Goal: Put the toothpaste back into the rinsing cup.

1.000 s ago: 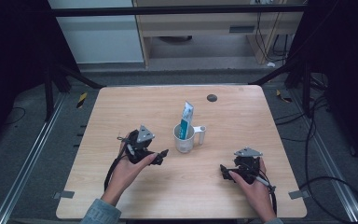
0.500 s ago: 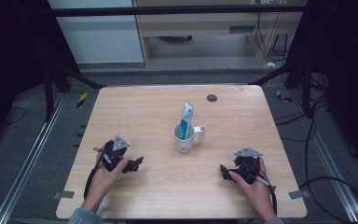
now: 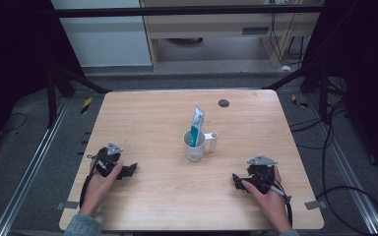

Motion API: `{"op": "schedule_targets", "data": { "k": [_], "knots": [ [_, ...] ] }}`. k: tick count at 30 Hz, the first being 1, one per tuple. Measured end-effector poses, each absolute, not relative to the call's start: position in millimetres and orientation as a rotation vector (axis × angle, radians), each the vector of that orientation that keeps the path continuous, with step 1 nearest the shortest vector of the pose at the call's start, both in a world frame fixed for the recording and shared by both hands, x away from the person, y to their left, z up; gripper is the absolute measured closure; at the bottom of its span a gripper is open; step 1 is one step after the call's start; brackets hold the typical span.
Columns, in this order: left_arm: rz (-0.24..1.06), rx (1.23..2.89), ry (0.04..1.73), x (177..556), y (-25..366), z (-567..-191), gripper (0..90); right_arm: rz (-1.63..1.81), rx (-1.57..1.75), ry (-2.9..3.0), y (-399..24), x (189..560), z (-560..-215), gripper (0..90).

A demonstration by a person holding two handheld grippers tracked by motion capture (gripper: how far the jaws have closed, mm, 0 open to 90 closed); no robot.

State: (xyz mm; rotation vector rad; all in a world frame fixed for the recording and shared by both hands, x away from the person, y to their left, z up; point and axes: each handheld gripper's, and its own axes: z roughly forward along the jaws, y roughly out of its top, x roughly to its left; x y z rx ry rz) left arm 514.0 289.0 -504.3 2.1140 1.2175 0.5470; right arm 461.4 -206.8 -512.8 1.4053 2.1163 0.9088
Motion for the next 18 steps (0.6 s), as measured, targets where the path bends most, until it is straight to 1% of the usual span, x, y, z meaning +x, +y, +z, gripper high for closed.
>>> {"op": "schedule_targets", "data": {
  "k": [4,7,18],
  "knots": [
    [0.546,2.084,1.211,516.1,292.3,-507.3,1.1,0.908,1.408,2.116,-206.7,461.4,-512.7,1.1],
    [0.526,2.091,1.197,518.8,293.7,-507.8,0.1,0.908,1.408,2.116,-206.7,461.4,-512.7,1.1],
    [0.521,2.094,1.196,519.8,294.2,-507.9,0.0,0.908,1.407,2.118,-206.7,461.4,-512.7,1.1]
  ]
}}
